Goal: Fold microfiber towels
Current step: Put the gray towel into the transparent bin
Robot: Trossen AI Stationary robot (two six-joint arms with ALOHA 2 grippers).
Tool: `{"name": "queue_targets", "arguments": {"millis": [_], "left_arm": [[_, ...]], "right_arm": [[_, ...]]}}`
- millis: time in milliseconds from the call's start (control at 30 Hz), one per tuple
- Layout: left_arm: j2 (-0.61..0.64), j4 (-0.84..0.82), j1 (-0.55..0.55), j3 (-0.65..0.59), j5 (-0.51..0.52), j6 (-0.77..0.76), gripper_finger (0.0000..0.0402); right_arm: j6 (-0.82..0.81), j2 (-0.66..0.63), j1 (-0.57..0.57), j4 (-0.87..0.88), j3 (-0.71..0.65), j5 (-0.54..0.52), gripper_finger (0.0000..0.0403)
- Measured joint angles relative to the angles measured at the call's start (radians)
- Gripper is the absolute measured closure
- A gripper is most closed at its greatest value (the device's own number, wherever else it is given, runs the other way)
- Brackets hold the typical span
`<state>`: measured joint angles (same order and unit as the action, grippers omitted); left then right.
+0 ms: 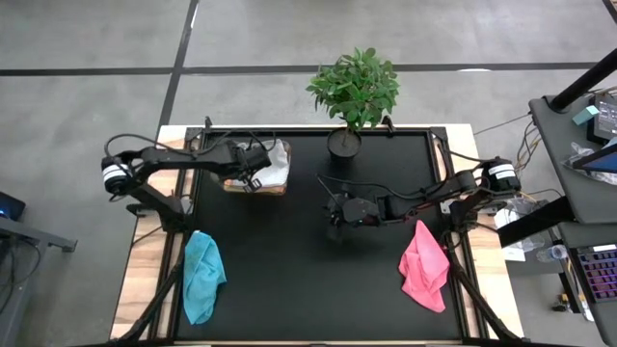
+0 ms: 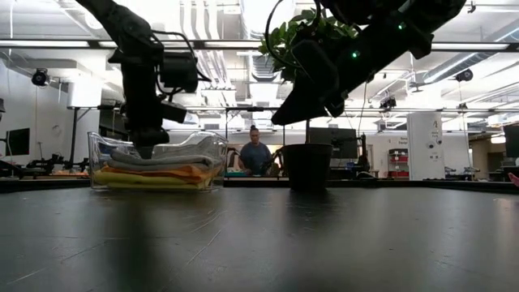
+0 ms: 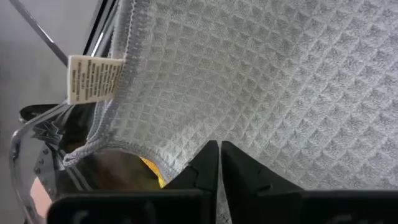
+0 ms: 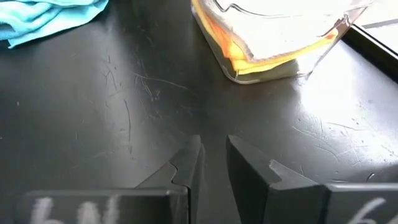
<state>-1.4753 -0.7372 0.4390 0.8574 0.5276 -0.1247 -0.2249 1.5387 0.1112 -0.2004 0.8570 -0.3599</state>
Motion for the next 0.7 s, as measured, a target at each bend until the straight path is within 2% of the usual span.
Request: {"name": "queue_targets", "arguments": {"millis": [233,500,600,700], "left_arm": [[-0.017,-0.007,0.004,0.000,-0.003,-0.034,0.0400],[0.109,-0.009,0.005,0.035,-0.038,0.003,0.0400],[0.161,0.028,0.014,0.054,-0.133,0.059,0.0400],[0.190,0.175,0.030,0.052,-0.256,0.082,0.0401]], "right_arm": [[0.000,0.000,0.000,0.007,0.000,0.000,0.0336],[0.000,0.000,0.000,0.009,0.000,0.000,0.0339],[0.000,0.000,0.000,0.009,0.000,0.000,0.0341],[0.005,0.000,0.000,0.008,-0.001,0.000,0.0342]]}}
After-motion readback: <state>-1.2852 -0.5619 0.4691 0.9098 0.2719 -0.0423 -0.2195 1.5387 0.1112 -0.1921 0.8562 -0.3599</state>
